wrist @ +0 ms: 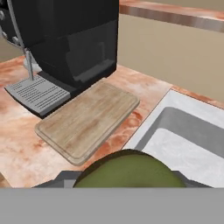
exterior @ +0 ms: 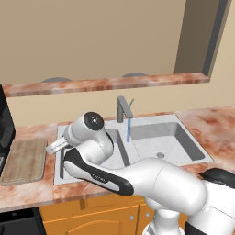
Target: Pick the kiwi from the sink and place it on the cutting board to airdry. Then turn off the sink faucet.
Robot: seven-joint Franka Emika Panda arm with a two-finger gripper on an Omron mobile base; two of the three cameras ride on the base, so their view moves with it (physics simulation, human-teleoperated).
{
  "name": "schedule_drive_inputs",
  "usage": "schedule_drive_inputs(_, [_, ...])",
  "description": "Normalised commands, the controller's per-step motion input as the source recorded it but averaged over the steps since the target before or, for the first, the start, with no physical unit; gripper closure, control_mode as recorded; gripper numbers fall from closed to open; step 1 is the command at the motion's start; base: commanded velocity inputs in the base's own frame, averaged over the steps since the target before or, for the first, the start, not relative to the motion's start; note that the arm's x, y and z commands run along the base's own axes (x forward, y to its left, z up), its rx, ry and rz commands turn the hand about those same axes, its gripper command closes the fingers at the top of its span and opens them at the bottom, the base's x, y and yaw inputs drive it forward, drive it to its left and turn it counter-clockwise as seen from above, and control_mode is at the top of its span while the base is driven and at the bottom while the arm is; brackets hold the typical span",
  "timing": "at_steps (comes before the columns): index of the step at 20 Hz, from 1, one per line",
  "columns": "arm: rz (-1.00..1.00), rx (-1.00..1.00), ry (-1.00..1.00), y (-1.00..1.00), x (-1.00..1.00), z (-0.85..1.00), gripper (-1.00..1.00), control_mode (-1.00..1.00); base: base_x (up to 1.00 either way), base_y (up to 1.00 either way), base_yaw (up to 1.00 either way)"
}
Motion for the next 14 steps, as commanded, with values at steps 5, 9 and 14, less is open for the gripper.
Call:
schedule_drive_inputs(5, [0.1,0.0,-0.08,0.15,0.0,0.0,1.0,-1.0,0.0,0.0,0.0])
schedule_drive_inputs(9, [0.08,0.0,-0.07,0.18,0.0,0.0,1.0,-1.0,0.0,0.0,0.0])
schedule_drive_inputs(14, [0.01,0.0,-0.02,0.28,0.0,0.02,1.0,-1.0,0.0,0.0,0.0])
